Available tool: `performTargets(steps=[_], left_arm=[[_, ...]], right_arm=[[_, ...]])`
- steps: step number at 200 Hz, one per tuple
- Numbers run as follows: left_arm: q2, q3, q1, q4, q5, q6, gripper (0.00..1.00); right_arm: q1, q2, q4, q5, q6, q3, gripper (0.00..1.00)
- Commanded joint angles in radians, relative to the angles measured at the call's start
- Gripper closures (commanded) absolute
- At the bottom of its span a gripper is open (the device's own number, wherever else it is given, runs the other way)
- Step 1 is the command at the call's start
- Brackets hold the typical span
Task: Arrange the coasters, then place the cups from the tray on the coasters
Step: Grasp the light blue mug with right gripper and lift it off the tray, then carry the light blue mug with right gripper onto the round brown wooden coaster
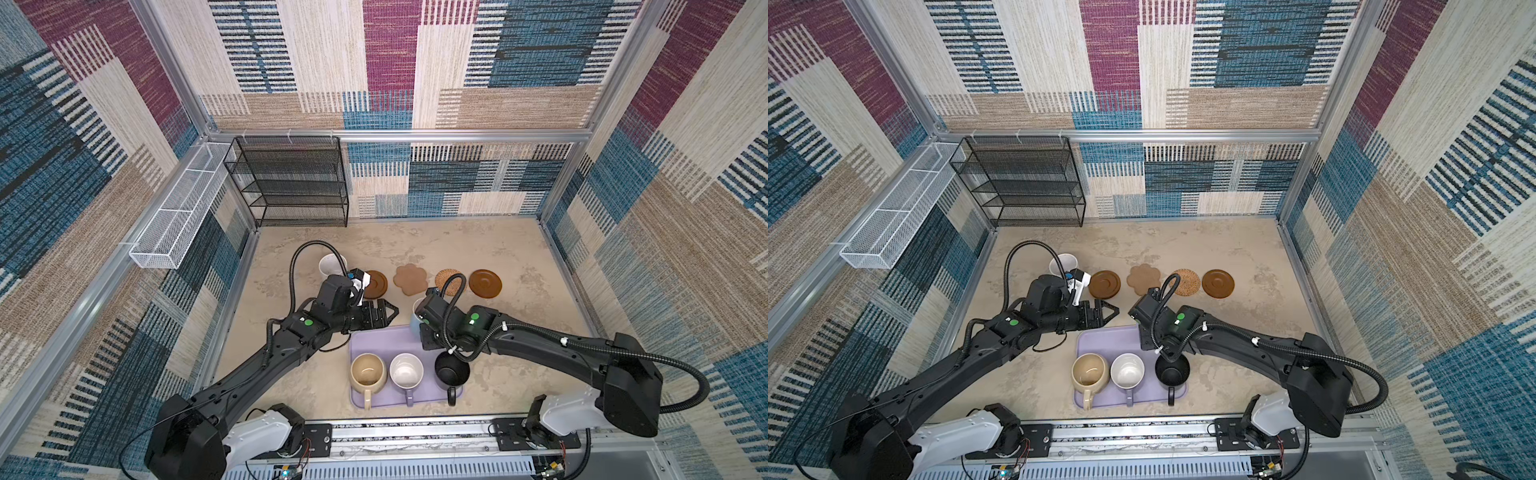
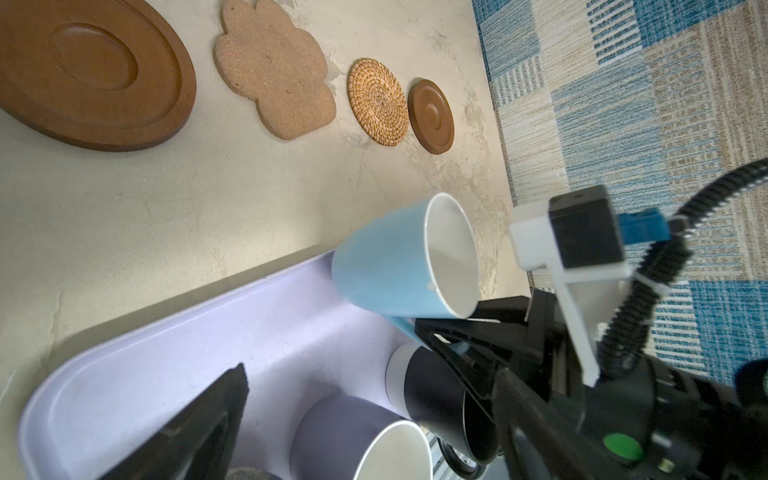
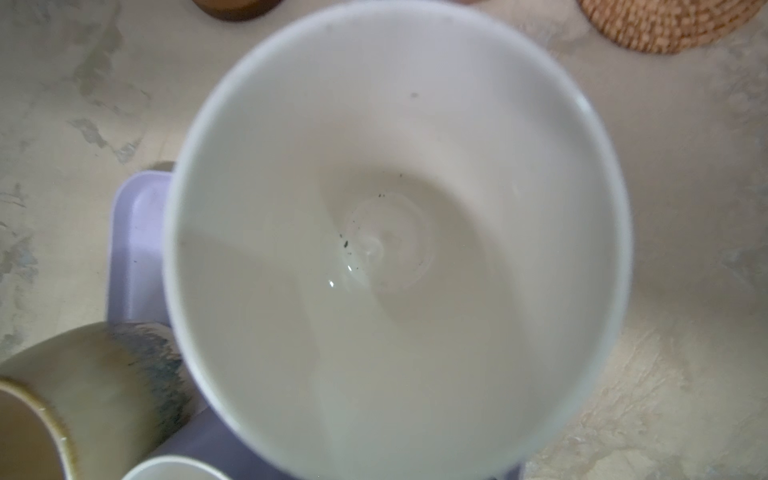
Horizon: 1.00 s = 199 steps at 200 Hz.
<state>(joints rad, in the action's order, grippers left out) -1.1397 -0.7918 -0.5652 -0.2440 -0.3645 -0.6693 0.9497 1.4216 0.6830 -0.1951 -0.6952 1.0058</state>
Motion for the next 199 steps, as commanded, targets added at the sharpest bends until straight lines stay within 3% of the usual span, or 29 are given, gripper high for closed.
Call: performTargets(steps=[1,60,125,170,199], left_arm=[[0.021,0.006,0.004,0.009,0.052,-0.022,0.05],[0.079,-0.03,0.129,-0.085,0.075,-0.02,0.01],[0.069,-0.058,0.247,-0.107,0.11,-0.025,0.02],[0.051,-0.041,0.279,-0.097,0.172,-0.017,0.04],[0.032,-0.03,0.303,-0.08,0.157,-0.015,0.04]], right_arm=[[0.003,-0.01,-0.073,-0.041,0.02,0.029,1.0],[-0.022,0.126,-0.08,-0.038,0.112,0.239,1.0],[-0.086,0.407,-0.05,-0.007,0.203,0.557,1.0],[-0.122,0.59,-0.036,0.051,0.235,0.744,1.0],[-0.129,0.71,0.011,0.065,0.253,0.878,1.0]])
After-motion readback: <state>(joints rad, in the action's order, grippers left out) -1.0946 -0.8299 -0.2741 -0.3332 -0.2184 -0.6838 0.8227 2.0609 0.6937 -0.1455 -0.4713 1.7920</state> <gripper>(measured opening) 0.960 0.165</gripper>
